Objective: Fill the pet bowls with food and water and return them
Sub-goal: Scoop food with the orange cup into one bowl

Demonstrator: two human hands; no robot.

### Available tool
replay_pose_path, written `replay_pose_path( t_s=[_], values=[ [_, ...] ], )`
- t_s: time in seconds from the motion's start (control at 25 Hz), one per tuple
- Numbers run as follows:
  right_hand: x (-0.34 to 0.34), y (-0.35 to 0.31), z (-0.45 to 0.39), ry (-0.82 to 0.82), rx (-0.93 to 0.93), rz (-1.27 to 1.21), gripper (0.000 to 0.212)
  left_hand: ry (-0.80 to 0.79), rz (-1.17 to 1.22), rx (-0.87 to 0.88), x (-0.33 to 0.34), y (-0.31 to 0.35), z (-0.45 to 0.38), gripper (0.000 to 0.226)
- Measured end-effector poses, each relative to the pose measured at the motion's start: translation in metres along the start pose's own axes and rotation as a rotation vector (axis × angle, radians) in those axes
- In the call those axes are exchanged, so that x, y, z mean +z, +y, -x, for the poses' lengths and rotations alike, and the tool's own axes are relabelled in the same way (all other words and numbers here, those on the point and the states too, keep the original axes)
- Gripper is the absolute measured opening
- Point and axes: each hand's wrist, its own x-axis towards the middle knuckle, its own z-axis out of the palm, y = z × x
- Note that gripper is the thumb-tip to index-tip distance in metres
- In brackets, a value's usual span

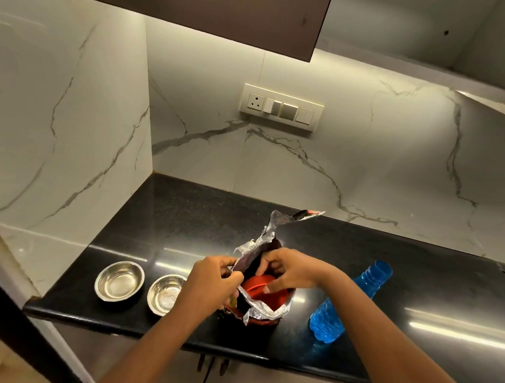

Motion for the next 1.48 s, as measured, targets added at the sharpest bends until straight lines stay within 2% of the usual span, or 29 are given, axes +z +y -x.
replay_pose_path(
  t_s=[0.16, 0.24, 0.36, 0.44, 0.52, 0.64, 0.88, 1.0, 1.2, 1.36, 1.48],
  values=[
    [-0.004, 0.008, 0.002, -0.011, -0.039, -0.029, 0.042, 0.033, 0.018, -0.025, 0.007, 0.002, 0.002, 0.034],
    [-0.007, 0.007, 0.005, 0.091, -0.033, -0.02, 0.05, 0.063, 0.033, -0.042, 0.009, 0.001, 0.002, 0.034],
    [-0.003, 0.004, 0.007, 0.346, 0.042, 0.1, 0.058, 0.109, 0.033, -0.043, 0.016, 0.004, -0.001, 0.033],
    [0.011, 0.002, 0.003, 0.427, 0.081, 0.228, 0.061, 0.129, 0.032, -0.038, 0.02, 0.005, -0.005, 0.038],
    [0.024, 0.0, -0.004, 0.46, 0.114, 0.222, 0.051, 0.151, 0.03, -0.046, 0.023, 0.005, -0.008, 0.042],
    [0.034, 0.002, -0.017, 0.478, 0.166, 0.106, 0.039, 0.162, 0.028, -0.05, 0.026, 0.005, -0.009, 0.047],
    [0.035, 0.025, -0.026, 0.499, 0.235, -0.301, 0.04, 0.162, 0.034, -0.039, 0.026, 0.008, -0.01, 0.043],
    [0.036, 0.03, -0.027, 0.43, 0.26, -0.497, 0.04, 0.132, 0.085, -0.032, 0.026, 0.007, -0.013, 0.042],
    [0.044, 0.03, -0.037, 0.374, 0.28, -0.541, 0.041, 0.092, 0.105, -0.043, 0.024, -0.001, -0.019, 0.038],
    [0.031, 0.031, -0.021, 0.367, 0.28, -0.764, 0.044, 0.045, 0.093, -0.016, 0.017, -0.004, -0.022, 0.043],
    [0.016, 0.037, 0.0, 0.402, 0.257, -0.809, 0.043, 0.019, 0.072, 0.004, 0.013, -0.007, -0.026, 0.042]
  ],
)
